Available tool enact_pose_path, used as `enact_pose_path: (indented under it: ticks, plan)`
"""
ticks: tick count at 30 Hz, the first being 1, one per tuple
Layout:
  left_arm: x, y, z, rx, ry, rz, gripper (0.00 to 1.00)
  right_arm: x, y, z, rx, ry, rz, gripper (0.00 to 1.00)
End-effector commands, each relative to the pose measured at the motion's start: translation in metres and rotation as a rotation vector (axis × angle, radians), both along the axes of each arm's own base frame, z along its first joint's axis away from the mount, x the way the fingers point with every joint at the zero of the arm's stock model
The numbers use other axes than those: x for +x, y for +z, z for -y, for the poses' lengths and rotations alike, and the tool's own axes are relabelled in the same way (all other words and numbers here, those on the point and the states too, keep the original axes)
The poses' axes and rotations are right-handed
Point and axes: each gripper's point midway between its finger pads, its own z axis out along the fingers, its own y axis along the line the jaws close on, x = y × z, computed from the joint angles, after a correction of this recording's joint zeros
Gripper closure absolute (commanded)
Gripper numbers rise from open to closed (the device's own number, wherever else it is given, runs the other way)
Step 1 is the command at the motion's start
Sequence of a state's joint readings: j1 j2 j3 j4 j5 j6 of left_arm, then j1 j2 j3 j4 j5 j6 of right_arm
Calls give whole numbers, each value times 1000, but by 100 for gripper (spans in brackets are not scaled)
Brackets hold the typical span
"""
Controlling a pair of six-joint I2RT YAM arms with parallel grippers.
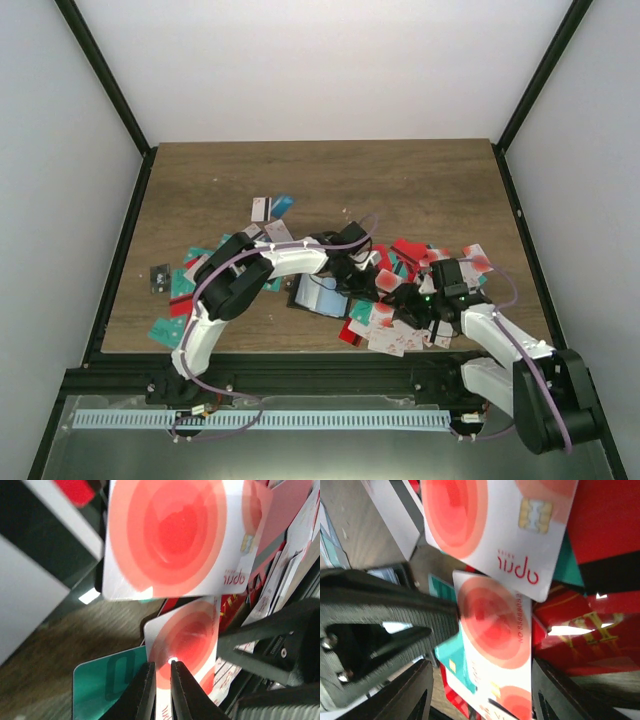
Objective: Put the credit cards into the card holder
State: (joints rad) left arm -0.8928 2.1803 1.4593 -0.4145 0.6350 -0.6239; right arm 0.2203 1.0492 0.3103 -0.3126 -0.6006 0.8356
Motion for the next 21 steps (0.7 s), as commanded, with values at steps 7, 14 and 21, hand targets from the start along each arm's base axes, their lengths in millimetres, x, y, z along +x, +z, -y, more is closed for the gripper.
enact_pose_path:
  ticks: [7, 14, 21]
  plan:
    - [-21, -33, -25, 113, 34, -84, 88, 17, 15, -9, 112, -70, 89, 45]
    - [-21, -34, -20, 98, 35, -94, 88, 17, 20, -18, 161, -16, 116, 50]
    - [-19, -33, -18, 85, 38, -100, 88, 24, 29, -23, 203, -8, 178, 59]
